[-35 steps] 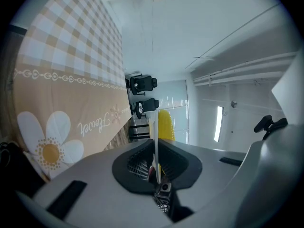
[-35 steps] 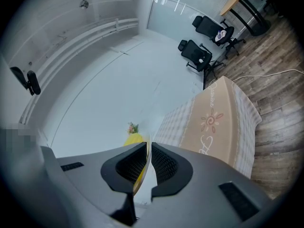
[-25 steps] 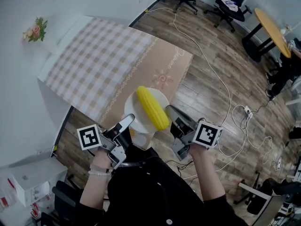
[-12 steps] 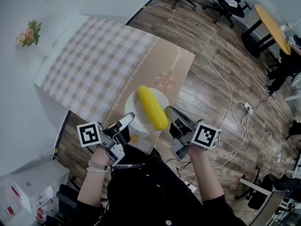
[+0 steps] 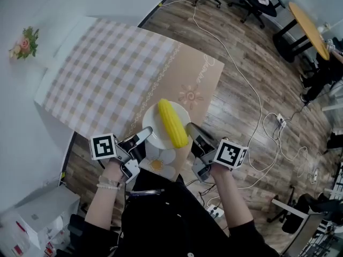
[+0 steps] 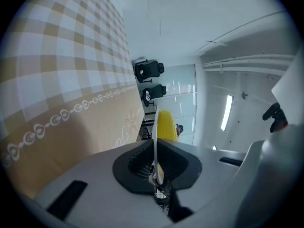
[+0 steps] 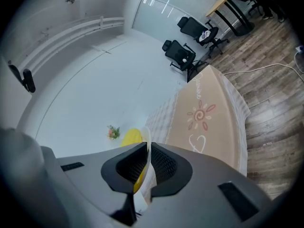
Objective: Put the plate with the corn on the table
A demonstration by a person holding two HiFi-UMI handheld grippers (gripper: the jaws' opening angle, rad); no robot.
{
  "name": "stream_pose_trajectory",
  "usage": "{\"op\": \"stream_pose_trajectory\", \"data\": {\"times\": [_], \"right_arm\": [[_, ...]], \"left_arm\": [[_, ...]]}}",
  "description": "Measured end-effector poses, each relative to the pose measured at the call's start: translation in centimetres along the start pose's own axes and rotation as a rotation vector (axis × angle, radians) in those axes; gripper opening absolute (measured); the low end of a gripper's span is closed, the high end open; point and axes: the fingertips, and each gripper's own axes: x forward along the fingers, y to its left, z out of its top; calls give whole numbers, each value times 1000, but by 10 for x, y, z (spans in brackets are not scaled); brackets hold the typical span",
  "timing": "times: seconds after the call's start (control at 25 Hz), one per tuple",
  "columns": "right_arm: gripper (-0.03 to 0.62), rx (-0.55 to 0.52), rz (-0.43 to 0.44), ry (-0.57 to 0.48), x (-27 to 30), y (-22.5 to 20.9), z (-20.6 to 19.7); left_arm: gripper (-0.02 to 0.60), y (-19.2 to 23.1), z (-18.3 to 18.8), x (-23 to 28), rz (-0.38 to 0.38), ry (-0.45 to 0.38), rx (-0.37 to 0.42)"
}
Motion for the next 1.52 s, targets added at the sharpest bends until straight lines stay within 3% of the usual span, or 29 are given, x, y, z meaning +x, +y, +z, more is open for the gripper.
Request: {"op": "stream_pose_trajectory", "data": {"times": [0.36, 0.52, 1.0, 1.52], "right_arm": [[57, 18, -79, 3, 15, -37, -2], [57, 15, -146, 20, 23, -57, -5], [58, 20, -223, 23, 55, -88, -7], [61, -18, -331, 93, 81, -120, -5]], "left_arm": [[21, 31, 22, 20, 36, 74, 55], [21, 48, 31, 26, 62, 92, 52], [21, 81, 61, 41, 131, 150, 88], [21, 114, 86, 61, 230, 193, 85]]}}
